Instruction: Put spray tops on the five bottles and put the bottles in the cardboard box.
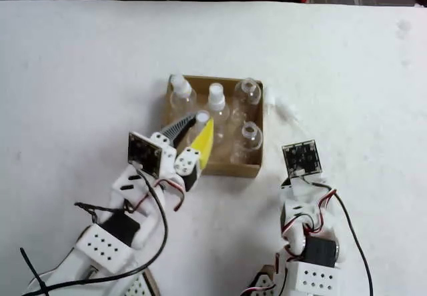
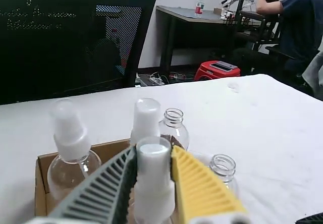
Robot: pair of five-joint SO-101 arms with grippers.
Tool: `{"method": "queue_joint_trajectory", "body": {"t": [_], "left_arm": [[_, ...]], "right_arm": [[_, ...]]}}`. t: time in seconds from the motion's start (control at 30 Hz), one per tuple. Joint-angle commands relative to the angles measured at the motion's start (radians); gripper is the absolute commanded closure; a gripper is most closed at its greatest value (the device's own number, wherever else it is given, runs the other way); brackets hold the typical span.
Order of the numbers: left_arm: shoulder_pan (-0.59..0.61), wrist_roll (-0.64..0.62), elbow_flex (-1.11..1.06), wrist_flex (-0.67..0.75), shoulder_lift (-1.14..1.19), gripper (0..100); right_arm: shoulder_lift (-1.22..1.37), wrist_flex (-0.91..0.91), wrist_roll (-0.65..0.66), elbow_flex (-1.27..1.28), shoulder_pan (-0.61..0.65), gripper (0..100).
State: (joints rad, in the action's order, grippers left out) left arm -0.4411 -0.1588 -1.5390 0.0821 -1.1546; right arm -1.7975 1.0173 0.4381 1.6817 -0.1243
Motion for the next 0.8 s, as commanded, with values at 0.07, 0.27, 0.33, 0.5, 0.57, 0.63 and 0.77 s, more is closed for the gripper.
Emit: {"method": "queue_joint_trajectory", "body": {"t": [0.07, 0.27, 0.33, 0.5, 0.57, 0.63, 0.77], "left_arm": [[0.004, 0.014, 0.046, 0.009, -0.008, 98], [0.031, 0.115, 0.0, 0.074, -0.008, 98], [0.038, 0.127, -0.018, 0.123, -0.008, 98], [0.036, 0.126, -0.015, 0.149, -0.008, 98], [0.033, 0.126, -0.021, 0.149, -0.008, 98], [0.039, 0.126, -0.025, 0.146, -0.008, 98], [0.038, 0.129, -0.055, 0.149, -0.008, 98]], "right_arm": [[-0.002, 0.005, 0.015, 0.009, 0.005, 98.1], [-0.002, 0.005, 0.015, 0.009, 0.005, 98.1], [-0.002, 0.005, 0.015, 0.009, 0.007, 98.1], [-0.002, 0.005, 0.015, 0.009, 0.007, 98.1], [-0.002, 0.005, 0.015, 0.009, 0.007, 98.1], [-0.002, 0.005, 0.015, 0.009, 0.008, 98.1], [-0.002, 0.005, 0.015, 0.009, 0.008, 98.1]]}}
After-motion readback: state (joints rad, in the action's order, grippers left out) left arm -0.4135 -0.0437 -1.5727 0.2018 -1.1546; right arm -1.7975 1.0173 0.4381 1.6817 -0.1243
